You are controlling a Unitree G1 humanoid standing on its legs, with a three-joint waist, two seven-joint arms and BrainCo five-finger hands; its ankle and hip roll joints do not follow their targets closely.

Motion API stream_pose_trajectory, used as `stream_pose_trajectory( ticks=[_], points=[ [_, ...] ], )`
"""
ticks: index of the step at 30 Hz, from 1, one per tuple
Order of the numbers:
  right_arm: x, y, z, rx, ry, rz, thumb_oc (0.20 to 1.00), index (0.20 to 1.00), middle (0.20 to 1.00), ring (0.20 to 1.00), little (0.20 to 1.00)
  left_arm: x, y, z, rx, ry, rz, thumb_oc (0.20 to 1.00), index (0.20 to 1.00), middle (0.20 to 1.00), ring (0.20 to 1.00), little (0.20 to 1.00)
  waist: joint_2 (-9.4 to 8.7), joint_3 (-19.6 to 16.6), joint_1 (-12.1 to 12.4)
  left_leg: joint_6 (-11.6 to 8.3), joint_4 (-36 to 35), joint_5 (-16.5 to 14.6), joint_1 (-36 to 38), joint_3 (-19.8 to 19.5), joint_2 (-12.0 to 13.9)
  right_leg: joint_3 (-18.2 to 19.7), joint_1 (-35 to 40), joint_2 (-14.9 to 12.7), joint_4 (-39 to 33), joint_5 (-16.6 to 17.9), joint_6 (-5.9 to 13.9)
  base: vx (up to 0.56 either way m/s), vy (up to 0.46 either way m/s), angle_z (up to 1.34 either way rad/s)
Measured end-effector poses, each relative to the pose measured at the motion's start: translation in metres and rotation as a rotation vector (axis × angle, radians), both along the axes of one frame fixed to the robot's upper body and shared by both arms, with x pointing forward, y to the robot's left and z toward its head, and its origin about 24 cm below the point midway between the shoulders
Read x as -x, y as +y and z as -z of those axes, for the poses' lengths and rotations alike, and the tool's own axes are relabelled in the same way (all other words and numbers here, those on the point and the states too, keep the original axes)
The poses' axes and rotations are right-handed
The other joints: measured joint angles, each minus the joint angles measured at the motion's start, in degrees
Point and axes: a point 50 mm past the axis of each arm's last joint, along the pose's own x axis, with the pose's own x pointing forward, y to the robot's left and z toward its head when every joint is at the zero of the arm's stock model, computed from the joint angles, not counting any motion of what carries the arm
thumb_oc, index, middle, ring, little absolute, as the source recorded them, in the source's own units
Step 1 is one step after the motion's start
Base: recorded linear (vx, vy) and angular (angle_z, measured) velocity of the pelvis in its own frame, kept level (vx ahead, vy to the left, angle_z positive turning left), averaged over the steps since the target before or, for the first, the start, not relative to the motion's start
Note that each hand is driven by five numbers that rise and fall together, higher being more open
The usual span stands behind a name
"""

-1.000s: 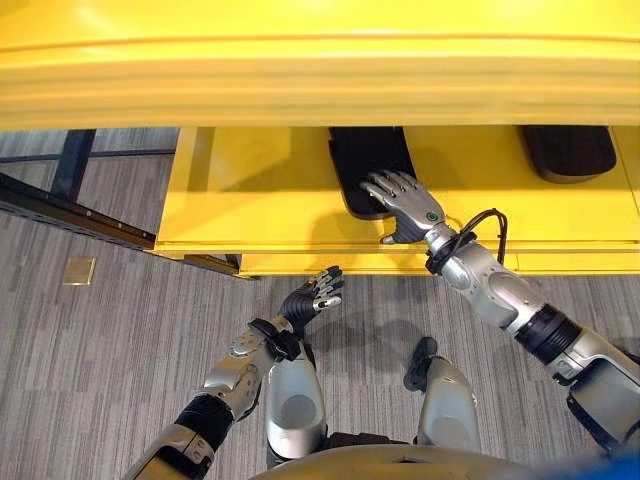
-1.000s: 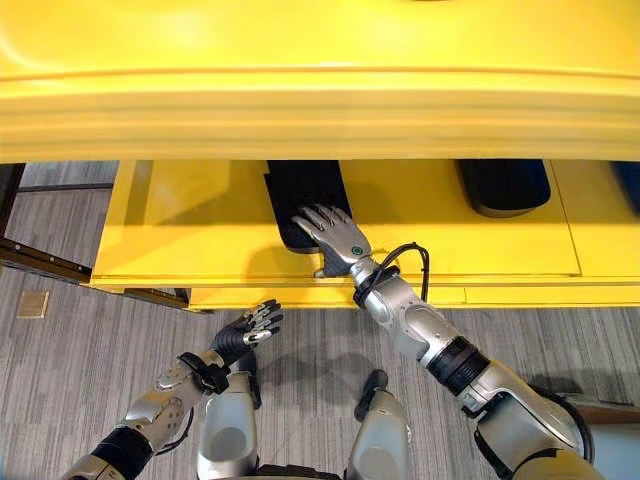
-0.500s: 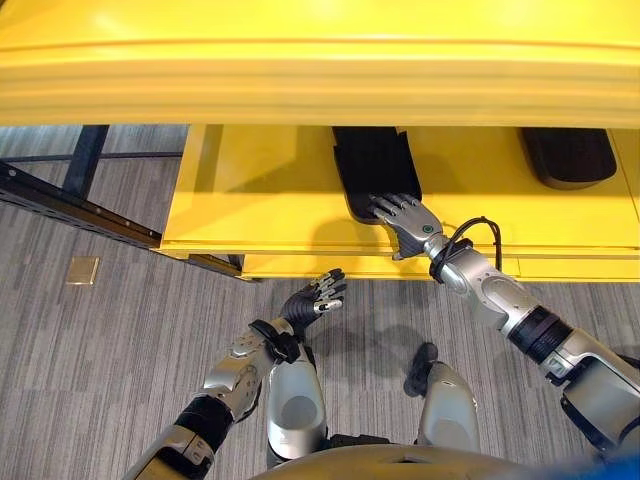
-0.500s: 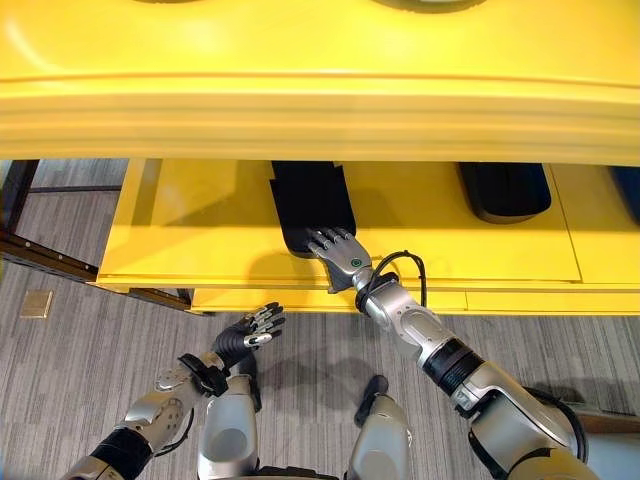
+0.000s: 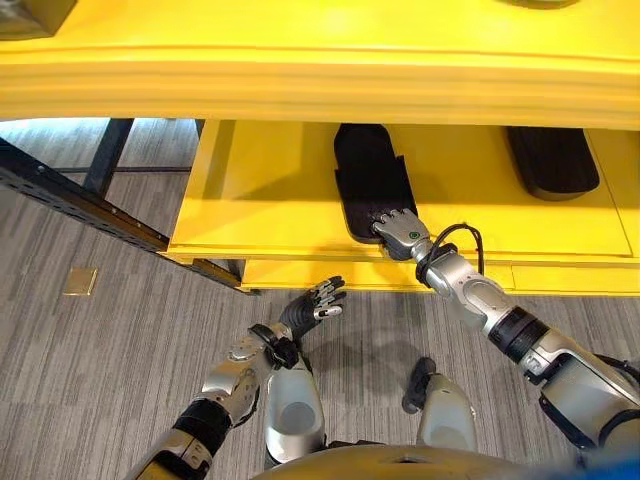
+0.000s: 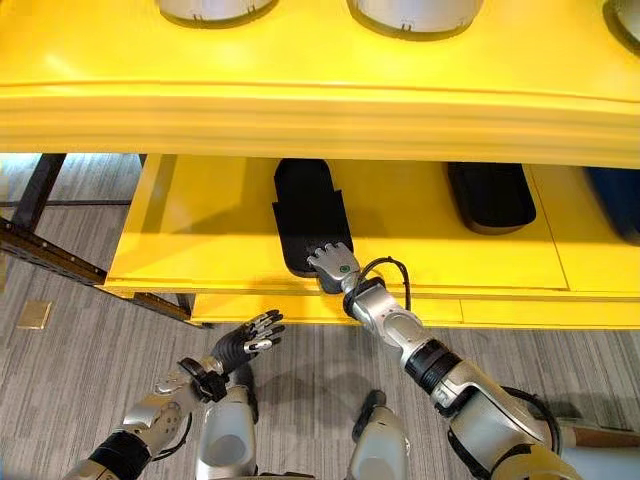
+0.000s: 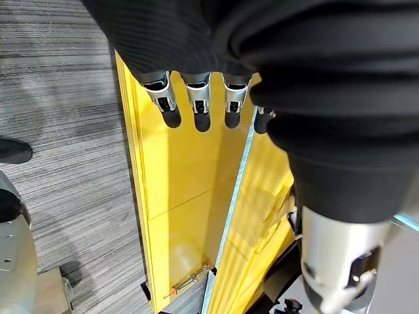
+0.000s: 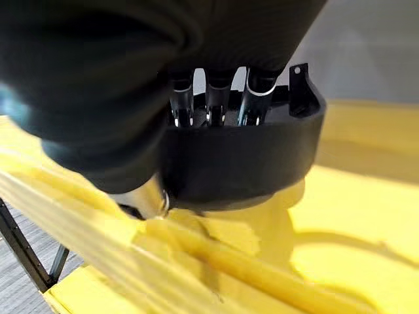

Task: Move parts from the plastic box to the shelf.

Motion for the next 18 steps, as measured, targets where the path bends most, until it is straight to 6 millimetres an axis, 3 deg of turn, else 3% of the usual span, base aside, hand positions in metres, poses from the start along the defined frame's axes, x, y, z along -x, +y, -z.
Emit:
stream_pose_trajectory(
  ticks=[2, 12, 18],
  points=[
    [0.0, -0.001, 0.0, -0.009, -0.017, 0.001, 0.2, 0.2, 0.2, 0.2, 0.2, 0.0, 0.0, 0.0, -0.001, 0.003, 0.001, 1.0, 1.0, 1.0, 1.0, 1.0, -0.01, 0.0, 0.86, 0.01, -0.04, 0.0, -0.01, -0.1, -0.13, -0.1, 0.05, -0.01, 0.03, 0.11, -0.17, 0.02, 0.01, 0.05],
    [0.004, -0.008, 0.006, -0.098, -0.071, 0.051, 0.2, 0.2, 0.2, 0.2, 0.2, -0.001, -0.001, -0.001, 0.002, -0.001, -0.002, 1.0, 1.0, 1.0, 1.0, 1.0, -0.16, 0.09, 0.68, 0.06, -0.12, -0.03, 0.05, -0.21, -0.47, -0.35, 0.28, -0.07, -0.13, 0.22, 0.26, 0.0, 0.01, 0.01],
    [-0.006, -0.024, 0.006, -0.123, -0.085, 0.13, 0.2, 0.2, 0.2, 0.2, 0.2, -0.007, -0.002, -0.005, -0.002, -0.017, 0.004, 1.0, 1.0, 1.0, 1.0, 1.0, -0.19, 0.07, 0.79, 0.1, -0.06, -0.06, 0.3, -0.57, -0.46, -0.6, 1.01, -0.02, -0.24, 0.17, 0.33, 0.02, -0.003, 0.02]
  ],
)
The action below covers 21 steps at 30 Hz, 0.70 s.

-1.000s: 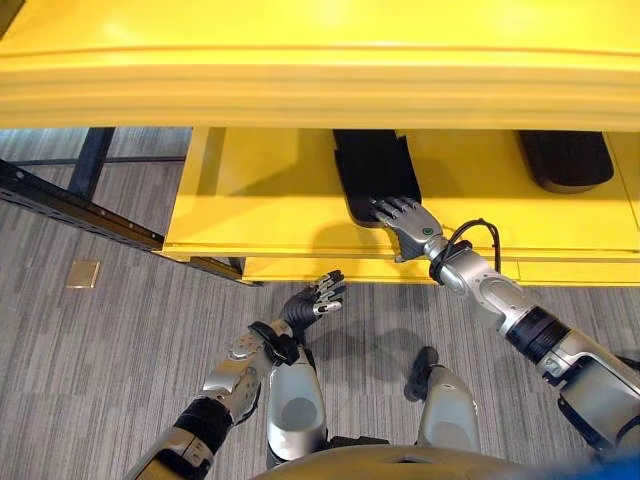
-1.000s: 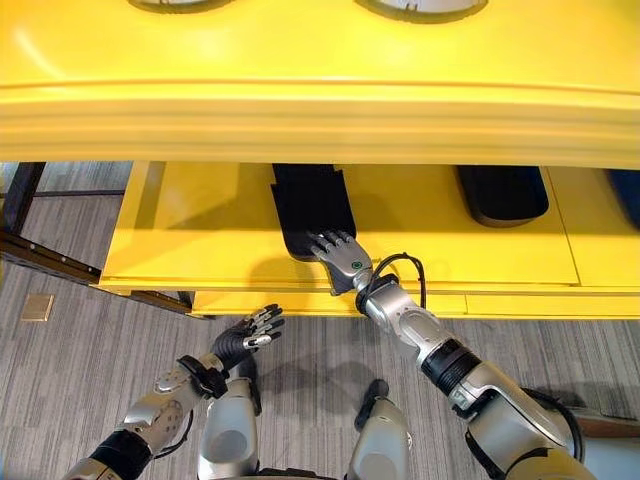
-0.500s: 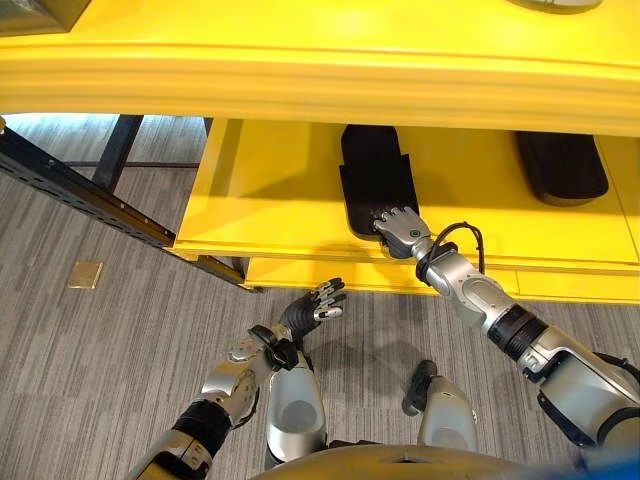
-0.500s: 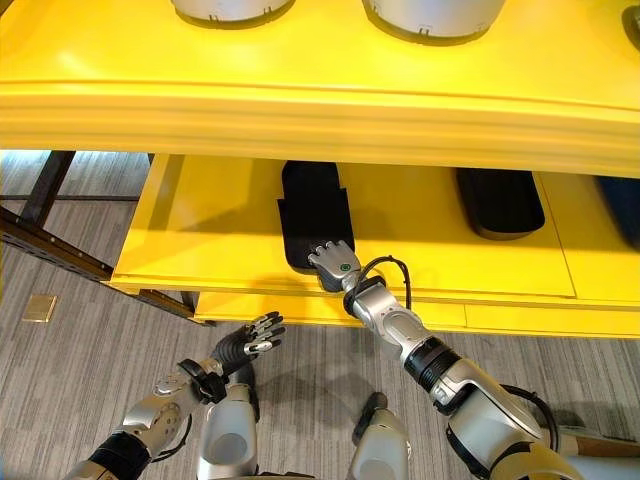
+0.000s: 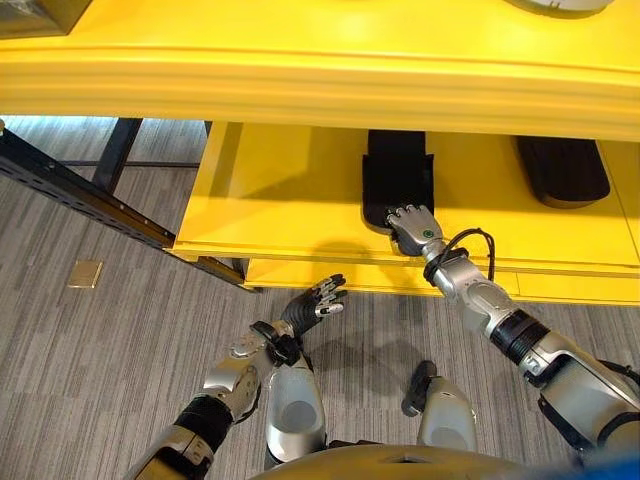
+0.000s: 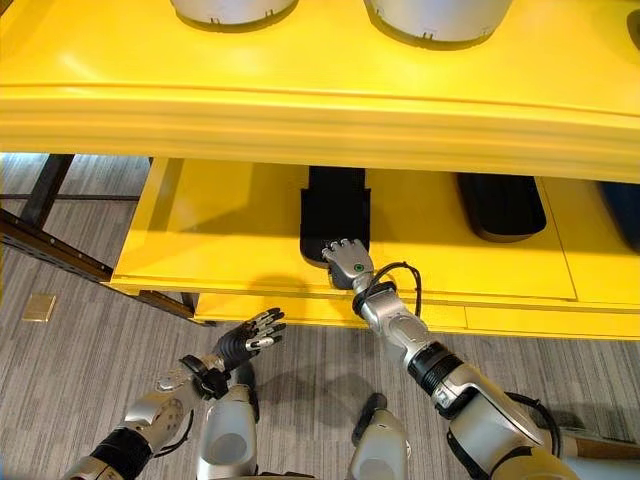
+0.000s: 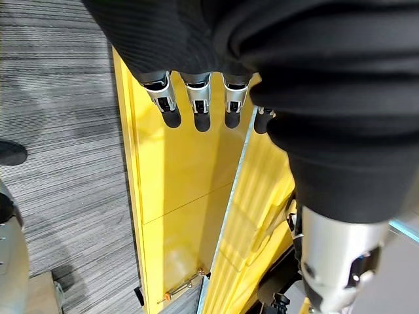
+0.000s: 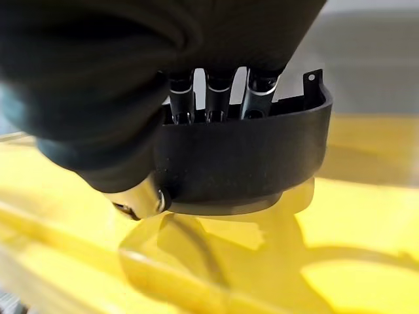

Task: Move parts from the plastic box to the shelf.

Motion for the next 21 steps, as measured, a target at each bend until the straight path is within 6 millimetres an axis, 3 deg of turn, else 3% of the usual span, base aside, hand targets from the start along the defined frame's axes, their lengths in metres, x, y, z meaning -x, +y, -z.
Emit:
stream_pose_trajectory(
  ticks=[8, 21],
  points=[
    [-0.007, -0.009, -0.002, 0.021, -0.014, 0.027, 0.2, 0.2, 0.2, 0.2, 0.2, 0.002, 0.007, 0.002, -0.026, 0.022, 0.002, 1.0, 1.0, 1.0, 1.0, 1.0, -0.14, -0.03, 0.37, -0.01, -0.08, 0.0, 0.2, -0.54, -0.01, -0.62, 0.8, 0.0, -0.25, -0.06, 0.07, 0.0, -0.005, 0.03],
    [-0.007, -0.024, -0.008, 0.234, -0.041, -0.086, 0.2, 0.2, 0.2, 0.2, 0.2, 0.002, 0.01, 0.001, -0.013, 0.018, 0.018, 1.0, 1.0, 1.0, 1.0, 1.0, -0.13, -0.03, 1.11, -0.04, -0.15, -0.01, 0.74, -0.63, -0.02, -1.06, 1.67, 0.09, -0.93, -0.02, 0.13, 0.0, 0.0, 0.0]
  ],
)
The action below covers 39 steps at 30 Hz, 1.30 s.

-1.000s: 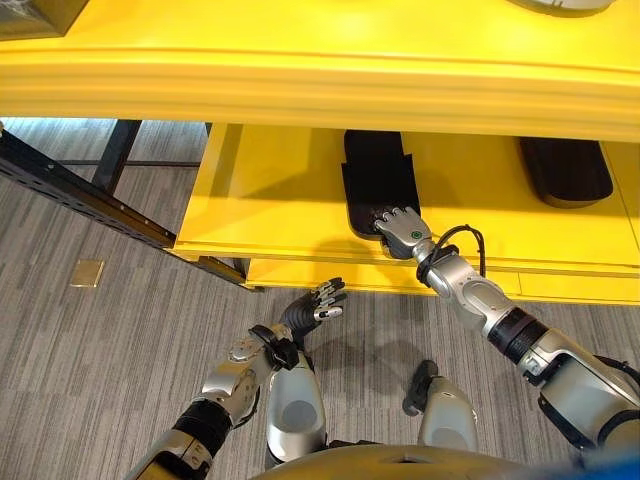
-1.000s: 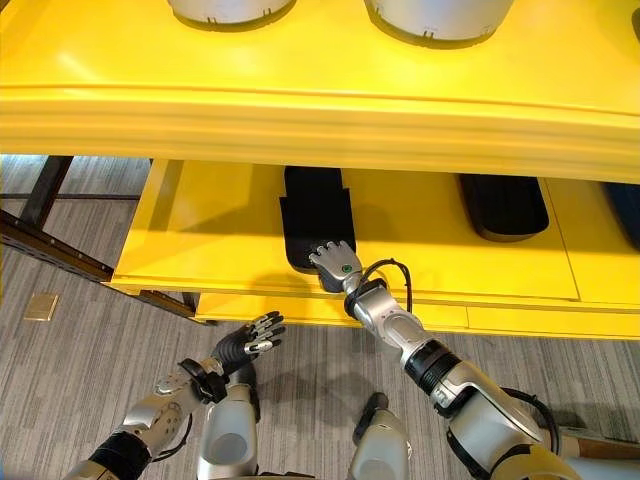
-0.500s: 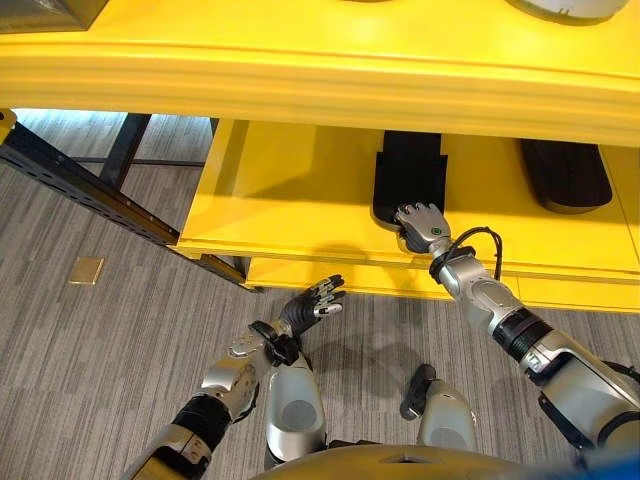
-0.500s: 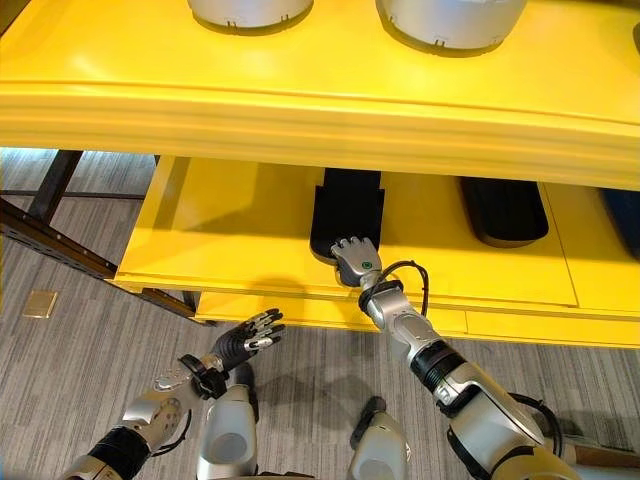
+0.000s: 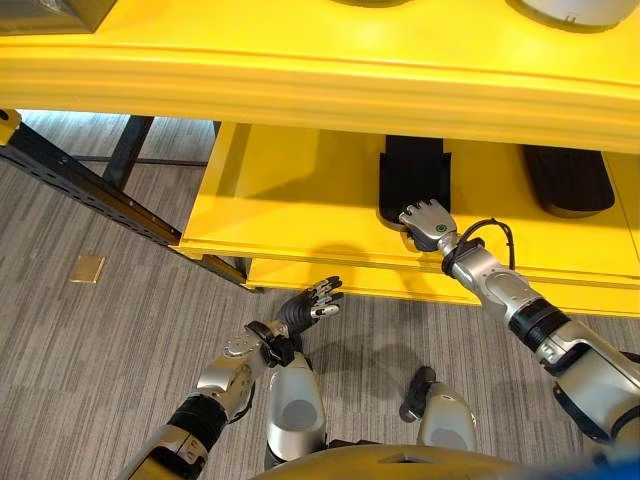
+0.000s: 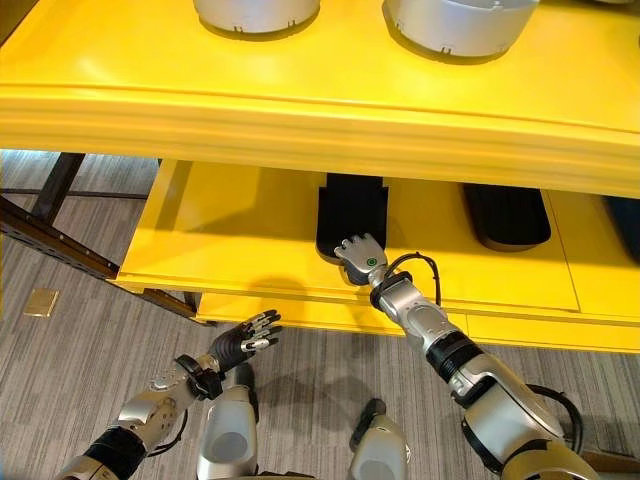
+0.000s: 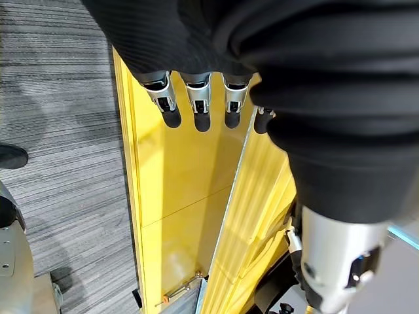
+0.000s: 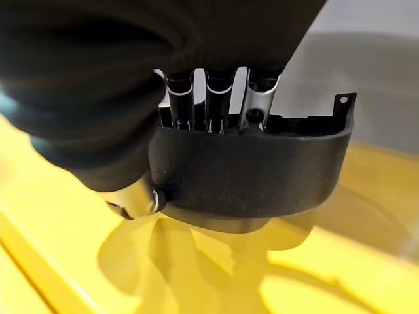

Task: Move parts from the plastic box to the shelf.

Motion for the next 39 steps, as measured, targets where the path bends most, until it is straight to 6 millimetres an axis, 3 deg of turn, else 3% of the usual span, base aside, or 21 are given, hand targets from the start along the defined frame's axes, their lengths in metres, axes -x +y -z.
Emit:
stream_pose_trajectory(
  ticks=[5, 17, 39],
  points=[
    [-0.006, -0.001, -0.012, 0.043, -0.024, -0.024, 0.2, 0.2, 0.2, 0.2, 0.2, 0.002, 0.005, 0.001, -0.008, 0.006, 0.0, 1.0, 1.0, 1.0, 1.0, 1.0, 0.0, 0.0, 0.44, 0.0, 0.05, -0.01, 0.0, -0.01, -0.02, -0.03, 0.01, -0.02, 0.01, -0.01, 0.0, 0.0, 0.0, 0.0],
    [-0.011, -0.006, -0.012, 0.1, -0.017, 0.002, 0.2, 0.2, 0.2, 0.2, 0.2, 0.005, 0.008, 0.003, -0.014, 0.014, 0.001, 1.0, 1.0, 1.0, 1.0, 1.0, 0.21, 0.25, 0.63, 0.02, 0.09, -0.04, -0.05, -0.03, -0.03, -0.12, 0.0, -0.13, 0.04, -0.03, 0.01, 0.0, 0.0, 0.0],
    [-0.025, -0.021, -0.036, 0.102, -0.112, 0.039, 0.2, 0.2, 0.2, 0.2, 0.2, 0.005, 0.004, 0.003, -0.018, 0.015, 0.023, 1.0, 1.0, 1.0, 1.0, 1.0, 2.37, 1.67, 0.92, -0.17, 0.18, 0.01, -0.98, -0.05, -0.62, -0.85, -1.09, -1.06, 1.08, -0.22, 0.02, 0.0, 0.0, 0.0]
  ],
)
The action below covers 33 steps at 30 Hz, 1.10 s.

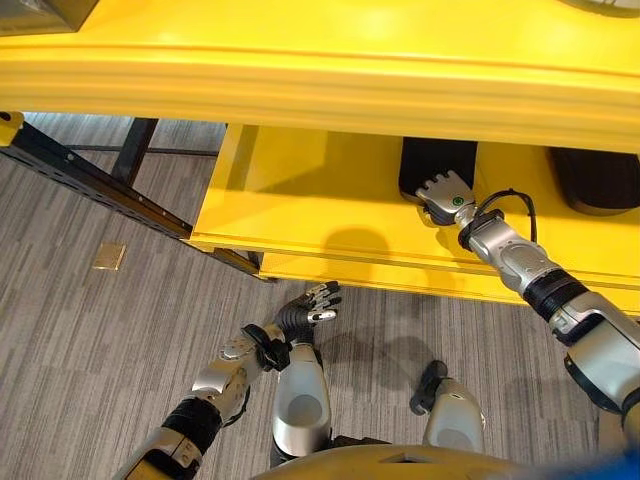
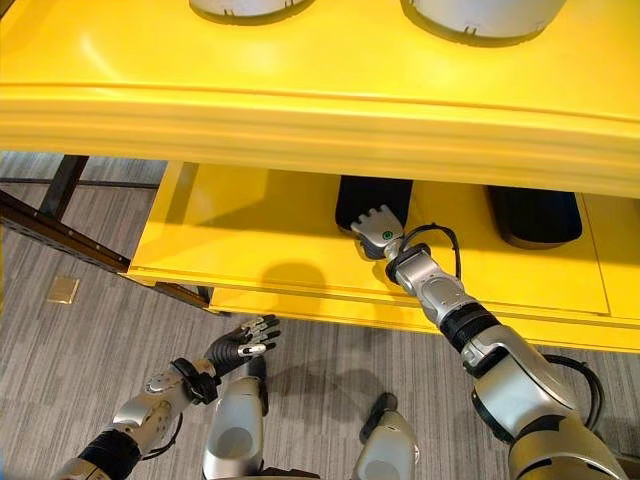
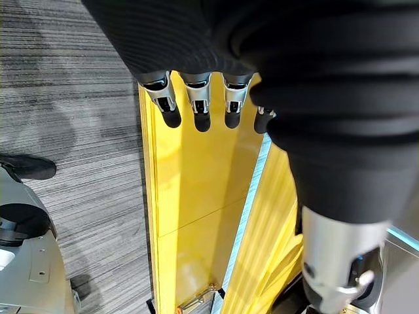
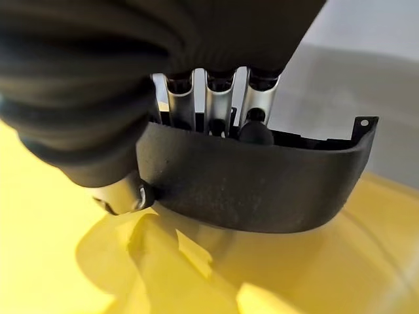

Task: Move parts from the plastic box to the shelf.

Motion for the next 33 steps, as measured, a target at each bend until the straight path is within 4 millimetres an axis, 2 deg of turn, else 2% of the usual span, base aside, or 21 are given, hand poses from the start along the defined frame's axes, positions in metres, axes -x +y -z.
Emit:
stream_pose_trajectory(
  ticks=[9, 15, 30, 31, 32, 33],
  points=[
    [-0.004, -0.005, -0.013, 0.067, -0.036, -0.013, 0.2, 0.2, 0.2, 0.2, 0.2, -0.001, 0.001, -0.001, 0.002, -0.007, 0.019, 1.0, 1.0, 1.0, 1.0, 1.0, 0.52, 0.7, 0.04, 0.18, 0.06, -0.12, -0.01, -0.26, 0.03, -0.1, -0.25, -0.21, 0.9, -0.77, -0.11, 0.0, 0.0, 0.0],
    [-0.006, -0.001, -0.021, 0.121, -0.058, -0.054, 0.2, 0.2, 0.2, 0.2, 0.2, 0.0, 0.001, -0.001, 0.003, -0.007, 0.02, 1.0, 1.0, 1.0, 1.0, 1.0, 0.58, 1.59, -0.04, 0.01, 0.03, -0.03, -0.07, -0.21, 0.11, -0.11, -0.41, -0.19, 1.06, -0.88, -0.23, 0.0, 0.0, 0.0],
    [-0.006, -0.003, -0.021, 0.128, -0.05, -0.054, 0.2, 0.2, 0.2, 0.2, 0.2, -0.003, 0.001, -0.002, 0.003, -0.014, 0.031, 1.0, 1.0, 1.0, 1.0, 1.0, 0.55, 1.61, -0.19, -0.02, 0.08, -0.08, -0.35, 0.04, 0.11, 0.2, -1.14, -0.26, 1.65, -0.98, -0.31, 0.0, 0.0, 0.0],
    [-0.006, -0.003, -0.021, 0.122, -0.045, -0.05, 0.407, 0.407, 0.407, 0.407, 0.407, -0.003, 0.002, -0.002, 0.003, -0.013, 0.031, 1.0, 1.0, 1.0, 1.0, 1.0, 0.55, 1.61, -0.22, -0.02, 0.1, -0.08, -0.35, 0.05, 0.11, 0.21, -1.14, -0.27, 1.66, -0.98, -0.31, 0.0, 0.0, 0.0],
    [-0.006, -0.003, -0.021, 0.108, -0.037, -0.04, 1.0, 1.0, 1.0, 1.0, 1.0, -0.003, 0.001, -0.002, 0.003, -0.013, 0.032, 1.0, 1.0, 1.0, 1.0, 1.0, 0.55, 1.61, -0.25, -0.02, 0.1, -0.08, -0.34, 0.06, 0.11, 0.23, -1.16, -0.27, 1.68, -0.98, -0.31, 0.0, 0.0, 0.0],
    [-0.006, -0.004, -0.022, 0.092, -0.034, -0.031, 1.0, 1.0, 1.0, 1.0, 1.0, -0.003, 0.001, -0.002, 0.004, -0.014, 0.033, 1.0, 1.0, 1.0, 1.0, 1.0, 0.55, 1.61, -0.24, -0.02, 0.1, -0.08, -0.35, 0.07, 0.11, 0.26, -1.2, -0.27, 1.71, -0.99, -0.32, 0.0, 0.0, 0.0]
  ],
)
